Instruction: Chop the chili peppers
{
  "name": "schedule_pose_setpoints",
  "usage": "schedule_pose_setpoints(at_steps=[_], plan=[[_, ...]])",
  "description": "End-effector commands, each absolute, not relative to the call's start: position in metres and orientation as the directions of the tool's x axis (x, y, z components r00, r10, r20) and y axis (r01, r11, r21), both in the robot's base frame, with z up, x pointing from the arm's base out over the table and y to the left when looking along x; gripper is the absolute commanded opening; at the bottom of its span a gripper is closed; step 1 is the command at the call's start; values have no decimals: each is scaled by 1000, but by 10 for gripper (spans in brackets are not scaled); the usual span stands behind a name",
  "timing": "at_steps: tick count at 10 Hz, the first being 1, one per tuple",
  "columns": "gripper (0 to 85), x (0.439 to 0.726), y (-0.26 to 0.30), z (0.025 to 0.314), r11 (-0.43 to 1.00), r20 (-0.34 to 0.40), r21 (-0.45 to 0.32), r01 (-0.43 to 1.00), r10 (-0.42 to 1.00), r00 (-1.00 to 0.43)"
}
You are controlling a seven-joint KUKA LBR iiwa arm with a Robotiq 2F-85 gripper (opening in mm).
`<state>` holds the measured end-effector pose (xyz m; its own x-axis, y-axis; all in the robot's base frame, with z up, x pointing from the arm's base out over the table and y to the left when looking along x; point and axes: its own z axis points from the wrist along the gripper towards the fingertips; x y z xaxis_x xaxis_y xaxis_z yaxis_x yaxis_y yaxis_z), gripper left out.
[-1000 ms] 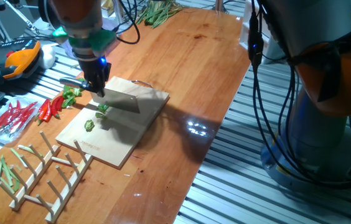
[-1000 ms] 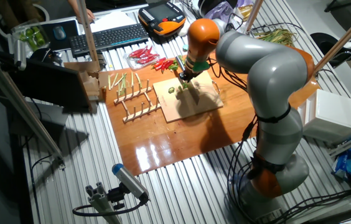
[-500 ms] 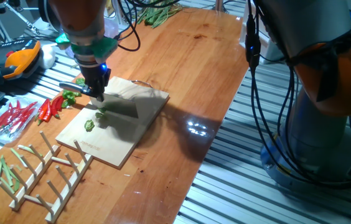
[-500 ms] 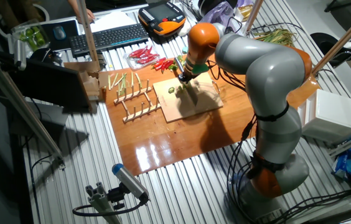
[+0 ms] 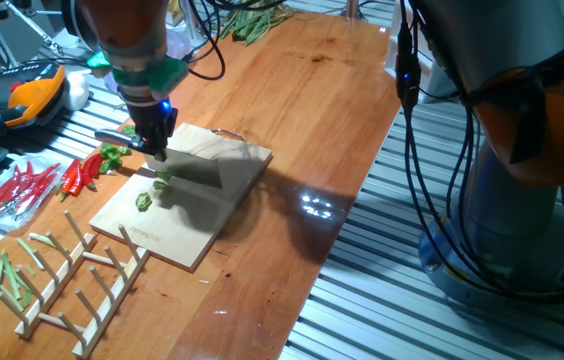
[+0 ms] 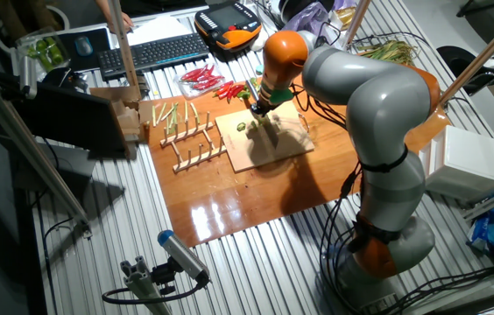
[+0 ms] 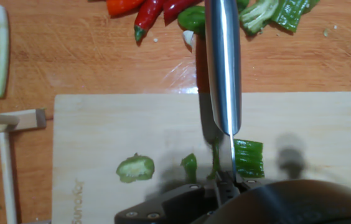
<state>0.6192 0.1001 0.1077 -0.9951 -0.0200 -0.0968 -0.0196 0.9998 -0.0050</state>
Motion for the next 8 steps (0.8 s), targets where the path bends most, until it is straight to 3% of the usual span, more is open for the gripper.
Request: schedule_pose_setpoints(at_steps=[1, 8], plan=[[0, 619, 99, 109, 1000, -97, -12, -4, -5, -995], [0, 627, 95, 96, 1000, -103, -5, 22, 22, -994]])
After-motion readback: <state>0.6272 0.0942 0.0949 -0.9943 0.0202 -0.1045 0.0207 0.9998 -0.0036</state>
